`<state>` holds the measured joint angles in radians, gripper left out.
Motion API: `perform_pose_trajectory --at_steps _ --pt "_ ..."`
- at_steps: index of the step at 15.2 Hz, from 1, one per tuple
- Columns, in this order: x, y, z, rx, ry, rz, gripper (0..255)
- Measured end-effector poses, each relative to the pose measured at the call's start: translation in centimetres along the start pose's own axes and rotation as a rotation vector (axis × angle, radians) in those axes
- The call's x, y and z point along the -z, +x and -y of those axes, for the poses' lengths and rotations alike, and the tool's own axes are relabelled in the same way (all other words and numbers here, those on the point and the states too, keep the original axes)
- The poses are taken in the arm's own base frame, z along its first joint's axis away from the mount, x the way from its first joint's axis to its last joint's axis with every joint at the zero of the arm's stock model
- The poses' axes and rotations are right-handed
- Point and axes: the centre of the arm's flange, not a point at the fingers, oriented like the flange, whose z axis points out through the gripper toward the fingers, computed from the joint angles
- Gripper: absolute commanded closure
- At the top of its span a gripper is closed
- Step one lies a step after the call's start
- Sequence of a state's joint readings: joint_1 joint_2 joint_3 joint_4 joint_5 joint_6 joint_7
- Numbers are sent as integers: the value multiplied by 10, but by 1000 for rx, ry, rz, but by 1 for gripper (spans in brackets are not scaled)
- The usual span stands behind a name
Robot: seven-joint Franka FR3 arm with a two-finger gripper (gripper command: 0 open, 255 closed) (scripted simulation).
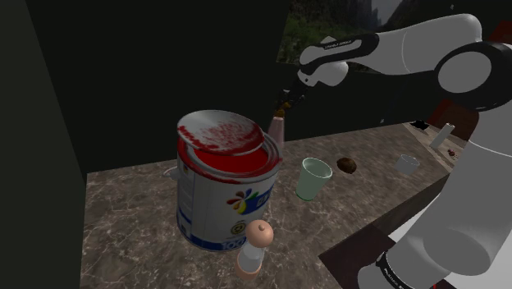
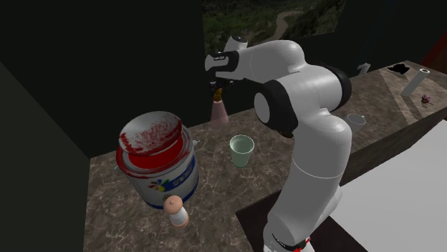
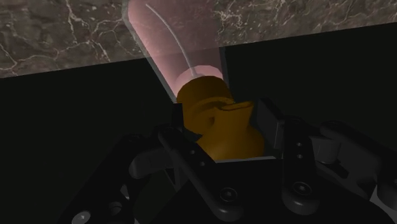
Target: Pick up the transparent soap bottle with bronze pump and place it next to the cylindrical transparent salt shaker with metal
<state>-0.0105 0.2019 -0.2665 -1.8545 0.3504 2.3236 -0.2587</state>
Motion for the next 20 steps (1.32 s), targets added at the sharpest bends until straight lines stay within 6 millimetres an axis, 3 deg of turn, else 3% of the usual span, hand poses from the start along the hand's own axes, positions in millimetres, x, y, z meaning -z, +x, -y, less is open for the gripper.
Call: perform_pose_trajectory --at_steps 20 --pt "97 32 20 0 0 0 255"
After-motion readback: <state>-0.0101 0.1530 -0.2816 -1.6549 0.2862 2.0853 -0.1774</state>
